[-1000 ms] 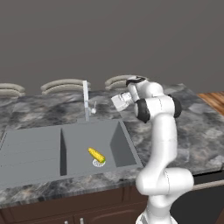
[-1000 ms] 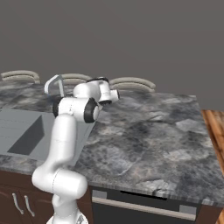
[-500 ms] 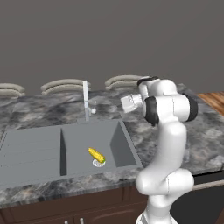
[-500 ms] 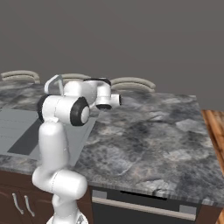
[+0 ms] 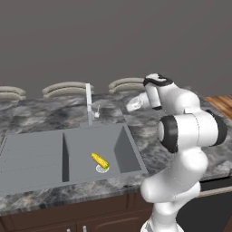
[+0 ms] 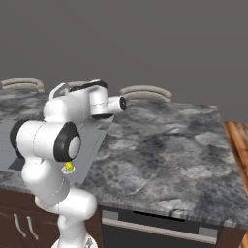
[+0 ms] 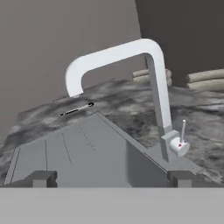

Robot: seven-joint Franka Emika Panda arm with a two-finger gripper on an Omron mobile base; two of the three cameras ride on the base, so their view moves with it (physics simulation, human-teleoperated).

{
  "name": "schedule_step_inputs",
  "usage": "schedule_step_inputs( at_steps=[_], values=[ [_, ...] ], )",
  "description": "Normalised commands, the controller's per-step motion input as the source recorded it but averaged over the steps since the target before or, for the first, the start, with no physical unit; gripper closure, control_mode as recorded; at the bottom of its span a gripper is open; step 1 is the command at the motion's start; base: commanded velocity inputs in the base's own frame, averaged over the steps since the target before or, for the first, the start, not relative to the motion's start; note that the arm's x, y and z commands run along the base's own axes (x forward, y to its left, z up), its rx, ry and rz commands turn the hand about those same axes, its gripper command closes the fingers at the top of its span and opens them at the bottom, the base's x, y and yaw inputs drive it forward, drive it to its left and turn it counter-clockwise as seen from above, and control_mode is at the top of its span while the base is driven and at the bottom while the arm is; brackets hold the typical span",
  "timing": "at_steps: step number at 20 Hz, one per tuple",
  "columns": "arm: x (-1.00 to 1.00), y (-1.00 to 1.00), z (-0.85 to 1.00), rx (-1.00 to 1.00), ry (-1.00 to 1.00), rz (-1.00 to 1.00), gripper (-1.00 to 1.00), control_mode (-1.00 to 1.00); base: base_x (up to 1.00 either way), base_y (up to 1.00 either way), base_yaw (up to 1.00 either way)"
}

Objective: Turn on the sink faucet. Then move the corn from the counter to the sink. Turn off the sink. Move the vegetable from the sink to the pot next to the stove. Finally move the pot to the rear center burner.

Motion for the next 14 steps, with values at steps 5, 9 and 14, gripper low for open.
schedule_step_inputs(
  at_steps=[5, 9, 14],
  values=[
    [-0.57, 0.03, 0.12, -0.10, 0.19, -0.17, -1.00, -1.00, 0.00, 0.00, 0.00],
    [-0.51, 0.23, -0.29, -0.15, 0.29, -0.12, -1.00, -1.00, 0.00, 0.00, 0.00],
    [-0.17, 0.28, -0.25, -0.15, 0.31, -0.09, -1.00, -1.00, 0.00, 0.00, 0.00]
  ],
)
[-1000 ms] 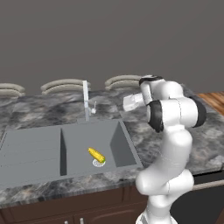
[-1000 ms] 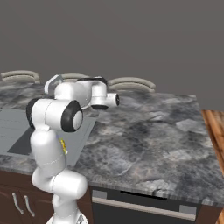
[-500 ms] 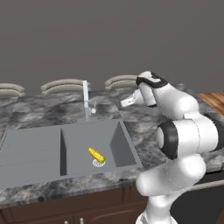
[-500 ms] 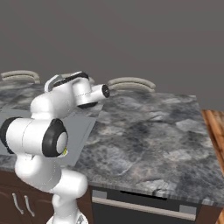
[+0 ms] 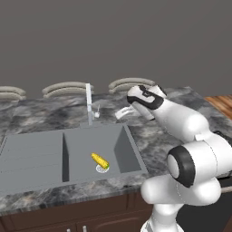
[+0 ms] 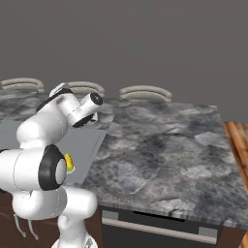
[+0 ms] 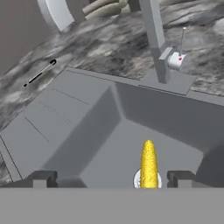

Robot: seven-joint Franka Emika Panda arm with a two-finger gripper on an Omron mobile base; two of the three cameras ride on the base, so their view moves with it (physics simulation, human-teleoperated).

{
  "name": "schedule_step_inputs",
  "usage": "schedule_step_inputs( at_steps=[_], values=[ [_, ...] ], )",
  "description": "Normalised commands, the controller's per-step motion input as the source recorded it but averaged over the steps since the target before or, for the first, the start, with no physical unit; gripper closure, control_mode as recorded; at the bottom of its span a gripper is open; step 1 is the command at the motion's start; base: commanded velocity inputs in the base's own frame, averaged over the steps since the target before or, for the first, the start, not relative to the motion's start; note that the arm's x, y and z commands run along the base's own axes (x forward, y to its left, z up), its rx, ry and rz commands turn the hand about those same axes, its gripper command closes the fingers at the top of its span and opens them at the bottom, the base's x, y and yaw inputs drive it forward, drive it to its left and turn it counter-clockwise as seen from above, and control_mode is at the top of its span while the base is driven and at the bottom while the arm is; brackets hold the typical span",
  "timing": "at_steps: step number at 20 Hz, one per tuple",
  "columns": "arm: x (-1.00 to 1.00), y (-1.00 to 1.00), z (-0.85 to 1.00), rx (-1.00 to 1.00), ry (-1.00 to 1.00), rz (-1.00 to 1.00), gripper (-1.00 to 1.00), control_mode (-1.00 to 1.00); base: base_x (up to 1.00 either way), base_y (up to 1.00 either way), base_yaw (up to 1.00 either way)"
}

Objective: Turn on the sink faucet. Then move the corn from the counter to the sink. Turn off the sink. Move the vegetable from the sink to the pot next to the stove. Finally move the pot to the rear center burner.

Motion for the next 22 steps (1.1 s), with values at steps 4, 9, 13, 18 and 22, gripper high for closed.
schedule_step_inputs(
  at_steps=[4, 9, 13, 18, 22],
  values=[
    [-0.13, 0.18, -0.46, -0.16, 0.10, -0.03, -1.00, -1.00, 0.00, 0.00, 0.00],
    [-0.02, 0.20, -0.54, -0.18, 0.04, 0.00, -1.00, -1.00, 0.00, 0.00, 0.00],
    [0.00, 0.28, -0.38, -0.16, 0.01, 0.00, -1.00, -1.00, 0.00, 0.00, 0.00],
    [0.00, 0.28, -0.35, -0.13, 0.01, 0.00, -1.00, -1.00, 0.00, 0.00, 0.00],
    [-0.08, 0.12, -0.32, -0.06, 0.00, -0.01, -1.00, -1.00, 0.00, 0.00, 0.00]
  ],
)
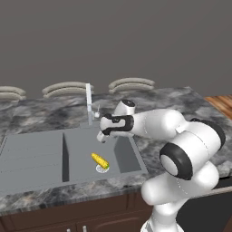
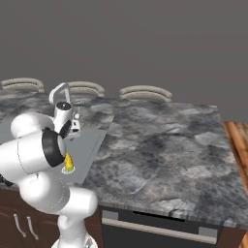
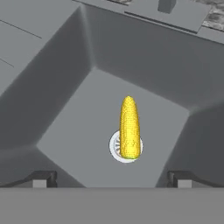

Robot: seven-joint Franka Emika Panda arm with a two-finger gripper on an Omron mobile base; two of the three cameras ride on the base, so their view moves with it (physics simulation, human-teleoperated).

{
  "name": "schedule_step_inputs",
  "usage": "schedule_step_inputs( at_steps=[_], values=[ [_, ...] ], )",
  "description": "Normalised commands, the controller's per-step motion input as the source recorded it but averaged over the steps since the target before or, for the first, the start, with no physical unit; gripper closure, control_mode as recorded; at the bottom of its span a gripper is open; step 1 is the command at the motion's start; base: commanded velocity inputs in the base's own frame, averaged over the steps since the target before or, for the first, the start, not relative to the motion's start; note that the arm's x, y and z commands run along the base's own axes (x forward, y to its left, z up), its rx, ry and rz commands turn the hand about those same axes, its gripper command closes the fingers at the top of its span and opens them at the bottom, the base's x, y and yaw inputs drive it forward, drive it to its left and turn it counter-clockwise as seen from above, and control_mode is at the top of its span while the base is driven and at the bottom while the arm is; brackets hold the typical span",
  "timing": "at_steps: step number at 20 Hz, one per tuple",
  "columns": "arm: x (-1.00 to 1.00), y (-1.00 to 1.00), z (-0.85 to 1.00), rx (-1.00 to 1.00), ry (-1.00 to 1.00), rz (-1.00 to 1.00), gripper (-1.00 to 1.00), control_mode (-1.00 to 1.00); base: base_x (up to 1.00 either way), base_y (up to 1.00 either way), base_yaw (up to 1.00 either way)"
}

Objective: Turn on the sink faucet. Then move the corn from the counter to the sink. Turn off the sink. Move the vegetable from the sink to the pot next to the stove. Finally move the pot to the rear center burner.

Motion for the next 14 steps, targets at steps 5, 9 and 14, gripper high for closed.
schedule_step_inputs(
  at_steps=[5, 9, 14],
  values=[
    [-0.18, 0.14, -0.26, -0.03, 0.03, -0.08, -1.00, -1.00, 0.00, 0.00, 0.00],
    [-0.03, 0.12, -0.27, -0.04, 0.06, -0.10, -1.00, -1.00, 0.00, 0.00, 0.00],
    [-0.02, 0.02, -0.30, -0.03, 0.09, -0.17, -1.00, -1.00, 0.00, 0.00, 0.00]
  ],
)
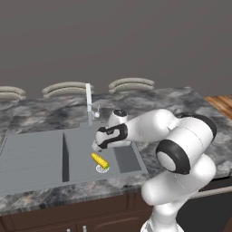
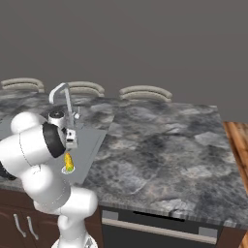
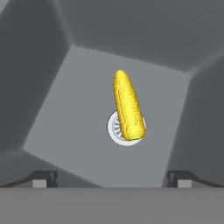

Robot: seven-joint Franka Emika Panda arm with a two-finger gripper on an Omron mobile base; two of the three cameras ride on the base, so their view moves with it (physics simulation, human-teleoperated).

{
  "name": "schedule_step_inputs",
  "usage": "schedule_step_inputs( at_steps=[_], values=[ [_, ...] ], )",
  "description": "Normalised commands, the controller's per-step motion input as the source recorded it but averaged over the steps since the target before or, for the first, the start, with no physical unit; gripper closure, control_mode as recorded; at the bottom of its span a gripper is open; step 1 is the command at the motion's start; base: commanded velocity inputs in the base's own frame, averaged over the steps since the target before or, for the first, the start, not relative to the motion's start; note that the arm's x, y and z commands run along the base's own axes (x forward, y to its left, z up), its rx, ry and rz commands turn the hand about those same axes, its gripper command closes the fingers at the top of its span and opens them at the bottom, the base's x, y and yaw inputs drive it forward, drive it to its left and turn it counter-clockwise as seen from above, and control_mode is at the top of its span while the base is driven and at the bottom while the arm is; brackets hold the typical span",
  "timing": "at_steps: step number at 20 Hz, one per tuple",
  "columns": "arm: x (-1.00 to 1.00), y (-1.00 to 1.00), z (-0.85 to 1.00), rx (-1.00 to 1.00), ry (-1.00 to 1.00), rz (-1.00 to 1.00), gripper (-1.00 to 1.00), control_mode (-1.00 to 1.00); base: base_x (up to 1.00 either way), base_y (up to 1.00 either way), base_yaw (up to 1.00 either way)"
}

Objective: Turn on the sink faucet. Then move the corn from the counter to the sink. Turn off the sink. Move the vegetable from the sink to the pot next to the stove. Finally move the pot to the rear center burner.

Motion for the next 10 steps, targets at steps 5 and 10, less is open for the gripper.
schedule_step_inputs(
  at_steps=[5, 10],
  values=[
    [0.00, 0.03, -0.38, -0.07, 0.05, -0.10, -1.00, -1.00, 0.00, 0.00, 0.00],
    [0.14, 0.04, -0.28, -0.07, 0.03, -0.02, -1.00, -1.00, 0.00, 0.00, 0.00]
  ],
)
